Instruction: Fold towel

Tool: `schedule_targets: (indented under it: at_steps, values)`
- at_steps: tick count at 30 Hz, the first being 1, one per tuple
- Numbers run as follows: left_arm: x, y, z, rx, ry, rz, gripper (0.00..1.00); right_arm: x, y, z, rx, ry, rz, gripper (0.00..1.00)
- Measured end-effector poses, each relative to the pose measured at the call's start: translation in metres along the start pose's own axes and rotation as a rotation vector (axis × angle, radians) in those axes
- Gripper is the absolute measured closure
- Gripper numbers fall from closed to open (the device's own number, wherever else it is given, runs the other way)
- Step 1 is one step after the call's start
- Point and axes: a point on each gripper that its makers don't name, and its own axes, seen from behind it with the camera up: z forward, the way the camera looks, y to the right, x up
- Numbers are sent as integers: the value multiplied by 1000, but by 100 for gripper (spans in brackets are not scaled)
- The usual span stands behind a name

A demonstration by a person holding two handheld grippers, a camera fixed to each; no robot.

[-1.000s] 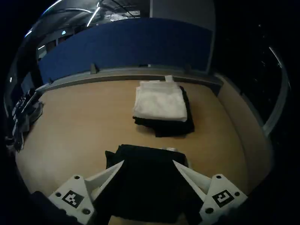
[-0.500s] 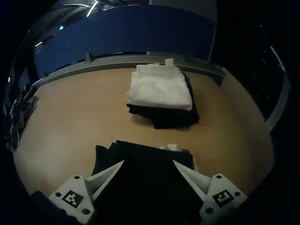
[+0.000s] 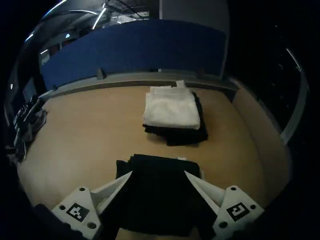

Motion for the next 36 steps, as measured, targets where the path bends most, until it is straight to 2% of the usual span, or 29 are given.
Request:
schedule_targets:
  at_steps: [5,10,12,14,15,23,29,32,36]
  values:
    - [3,3,0,-8,7,-4,6,3,-5,-38,-1,49,13,20]
    - [6,5,0,-15,14,-1,6,-2,-8,-54,-2,57,16,20]
    - [7,5,-1,-17,18,2,6,-2,-9,-59,-1,65,20,16]
    - [8,5,-2,-18,22,5,6,1,-11,-63,3,82,27,2]
    - [9,5,-3,-19,25,5,6,3,-11,-65,2,98,29,1]
    - [15,6,-8,-28,63,-7,6,31,-15,-88,-3,281,53,0]
    - [30,4,-14,-29,131,-13,6,63,-22,-121,-6,489,49,0]
    - [40,2,-18,-32,173,-21,6,69,-24,-133,-24,550,38,0]
    - [57,-1,-24,-28,242,-33,6,72,-29,-141,-33,584,30,0]
